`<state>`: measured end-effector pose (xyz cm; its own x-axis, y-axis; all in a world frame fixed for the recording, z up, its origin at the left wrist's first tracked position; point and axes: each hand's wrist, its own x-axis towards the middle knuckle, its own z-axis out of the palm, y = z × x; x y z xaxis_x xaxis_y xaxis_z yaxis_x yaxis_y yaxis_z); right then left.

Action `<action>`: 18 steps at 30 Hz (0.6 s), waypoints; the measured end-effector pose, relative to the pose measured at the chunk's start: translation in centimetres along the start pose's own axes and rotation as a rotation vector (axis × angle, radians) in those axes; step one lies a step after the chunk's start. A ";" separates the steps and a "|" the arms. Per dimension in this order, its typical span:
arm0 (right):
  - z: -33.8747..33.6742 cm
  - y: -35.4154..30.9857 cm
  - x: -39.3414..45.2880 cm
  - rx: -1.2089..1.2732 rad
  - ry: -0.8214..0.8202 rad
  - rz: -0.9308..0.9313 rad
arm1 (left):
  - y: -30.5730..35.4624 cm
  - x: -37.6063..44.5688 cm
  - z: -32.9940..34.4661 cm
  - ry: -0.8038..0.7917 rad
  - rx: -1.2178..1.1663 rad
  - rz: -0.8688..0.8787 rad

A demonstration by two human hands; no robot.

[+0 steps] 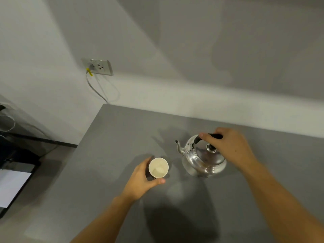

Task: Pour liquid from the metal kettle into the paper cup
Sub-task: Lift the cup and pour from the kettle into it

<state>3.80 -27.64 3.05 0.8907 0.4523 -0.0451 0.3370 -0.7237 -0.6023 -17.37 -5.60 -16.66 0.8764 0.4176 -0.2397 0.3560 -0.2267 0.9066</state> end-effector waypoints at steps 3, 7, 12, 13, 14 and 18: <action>0.5 -0.1 -1.3 0.001 0.003 0.000 | 0.3 0.2 0.5 0.017 0.012 0.039; 1.3 -0.5 -2.7 -0.051 0.004 -0.022 | 0.8 0.1 1.0 0.052 0.019 0.069; 2.1 -1.4 -3.7 -0.118 0.008 -0.064 | 0.5 0.4 1.3 0.093 0.058 0.062; 2.2 -1.7 -3.9 -0.135 0.011 -0.076 | 0.4 0.5 1.4 0.096 0.065 0.064; 2.4 -1.9 -4.0 -0.154 0.015 -0.089 | 0.4 0.5 1.4 0.098 0.070 0.068; 3.4 -2.9 -4.2 -0.316 0.060 -0.217 | 0.4 0.4 1.7 0.122 0.089 0.075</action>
<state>-1.98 -25.69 2.33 0.8011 0.5886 0.1086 0.5891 -0.7435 -0.3165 -16.30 -6.97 -16.96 0.8576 0.4994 -0.1233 0.3230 -0.3361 0.8847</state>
